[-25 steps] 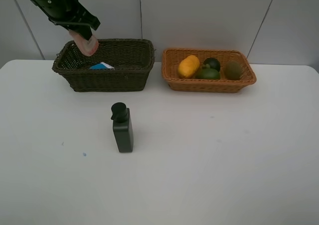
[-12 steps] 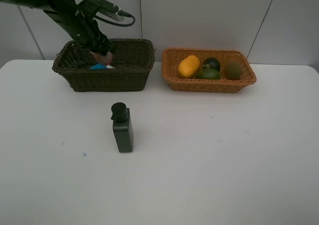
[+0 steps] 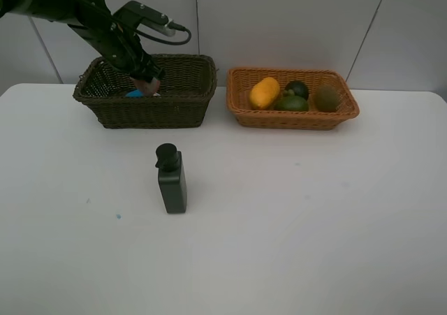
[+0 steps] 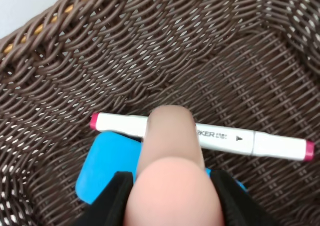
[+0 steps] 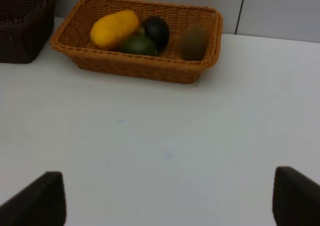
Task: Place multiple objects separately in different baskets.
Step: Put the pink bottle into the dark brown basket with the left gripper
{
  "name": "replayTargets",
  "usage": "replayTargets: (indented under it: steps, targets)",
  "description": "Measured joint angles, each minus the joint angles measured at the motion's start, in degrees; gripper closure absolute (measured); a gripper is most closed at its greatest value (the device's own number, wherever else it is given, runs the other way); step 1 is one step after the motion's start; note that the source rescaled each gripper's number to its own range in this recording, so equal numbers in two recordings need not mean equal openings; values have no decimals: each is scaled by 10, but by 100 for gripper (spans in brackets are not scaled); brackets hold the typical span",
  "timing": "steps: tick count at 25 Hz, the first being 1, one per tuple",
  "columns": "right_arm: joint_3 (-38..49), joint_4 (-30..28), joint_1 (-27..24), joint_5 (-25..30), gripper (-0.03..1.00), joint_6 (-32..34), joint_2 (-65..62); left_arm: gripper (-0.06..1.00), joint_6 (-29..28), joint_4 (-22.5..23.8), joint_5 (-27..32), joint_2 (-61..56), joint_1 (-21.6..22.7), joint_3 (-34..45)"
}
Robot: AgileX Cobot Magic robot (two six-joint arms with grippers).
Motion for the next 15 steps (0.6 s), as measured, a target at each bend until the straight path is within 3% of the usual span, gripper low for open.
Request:
replayTargets:
  steps: [4, 5, 6, 7, 8, 9, 10, 15]
  targets:
    - [0, 0, 0, 0, -3, 0, 0, 91, 0, -14, 1, 0, 0, 0]
    - [0, 0, 0, 0, -3, 0, 0, 83, 0, -14, 1, 0, 0, 0]
    - [0, 0, 0, 0, -3, 0, 0, 66, 0, -14, 1, 0, 0, 0]
    - [0, 0, 0, 0, -3, 0, 0, 66, 0, -14, 1, 0, 0, 0]
    - [0, 0, 0, 0, -3, 0, 0, 45, 0, -14, 1, 0, 0, -1]
    - [0, 0, 0, 0, -3, 0, 0, 13, 0, -14, -2, 0, 0, -1]
    - [0, 0, 0, 0, -3, 0, 0, 5, 0, -14, -2, 0, 0, -1]
    - [0, 0, 0, 0, -3, 0, 0, -5, 0, -14, -2, -1, 0, -1]
